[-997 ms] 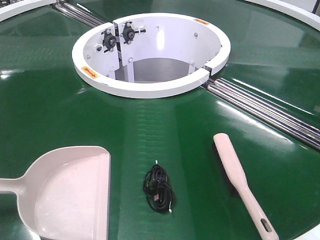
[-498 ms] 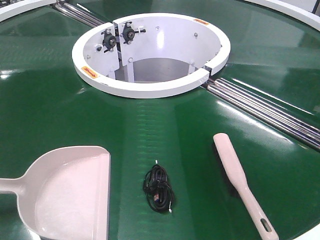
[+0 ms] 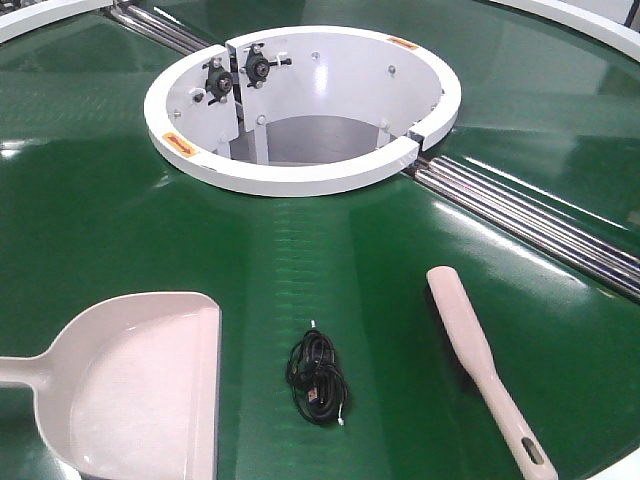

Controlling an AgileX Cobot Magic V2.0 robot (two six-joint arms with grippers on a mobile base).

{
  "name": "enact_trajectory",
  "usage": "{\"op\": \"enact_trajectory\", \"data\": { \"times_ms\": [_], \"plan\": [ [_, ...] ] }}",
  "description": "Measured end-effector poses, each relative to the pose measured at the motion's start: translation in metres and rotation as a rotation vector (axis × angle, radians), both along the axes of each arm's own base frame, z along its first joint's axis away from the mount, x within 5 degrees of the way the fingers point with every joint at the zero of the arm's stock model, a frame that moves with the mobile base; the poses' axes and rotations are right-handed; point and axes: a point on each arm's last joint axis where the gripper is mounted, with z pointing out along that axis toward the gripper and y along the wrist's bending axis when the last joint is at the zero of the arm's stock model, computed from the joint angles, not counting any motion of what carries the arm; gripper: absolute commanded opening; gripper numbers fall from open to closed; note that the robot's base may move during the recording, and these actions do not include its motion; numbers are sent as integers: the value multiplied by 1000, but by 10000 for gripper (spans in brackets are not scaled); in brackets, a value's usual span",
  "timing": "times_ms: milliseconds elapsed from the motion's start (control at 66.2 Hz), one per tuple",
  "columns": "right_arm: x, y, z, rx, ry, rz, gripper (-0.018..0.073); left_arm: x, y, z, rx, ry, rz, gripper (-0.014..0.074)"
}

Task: Clean and inspect green conveyor with broom and dustpan

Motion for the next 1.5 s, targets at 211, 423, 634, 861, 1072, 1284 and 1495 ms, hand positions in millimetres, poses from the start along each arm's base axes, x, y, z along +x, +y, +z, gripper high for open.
{"op": "enact_trajectory", "data": {
  "times_ms": [211, 423, 634, 861, 1072, 1284, 1495],
  "plan": [
    [1, 1, 4, 75, -38, 0, 708, 0, -1, 0, 17, -2, -13, 706],
    [-1, 15, 15, -8, 27, 172, 622, 0, -1, 0, 19, -1, -15, 630],
    [34, 23, 23, -102, 137, 291, 573, 0, -2, 0, 18, -1, -20, 581],
    [103, 28, 6, -76, 396, 324, 573, 0, -2, 0, 18, -1, -20, 581],
    [158, 26, -20, -122, 617, 305, 573, 0, -2, 0, 18, -1, -20, 581],
    [189, 33, -45, -185, 763, 299, 573, 0, -2, 0, 18, -1, -19, 581],
    [205, 61, -60, -272, 879, 260, 573, 0, -2, 0, 18, -1, -19, 581]
  ]
}}
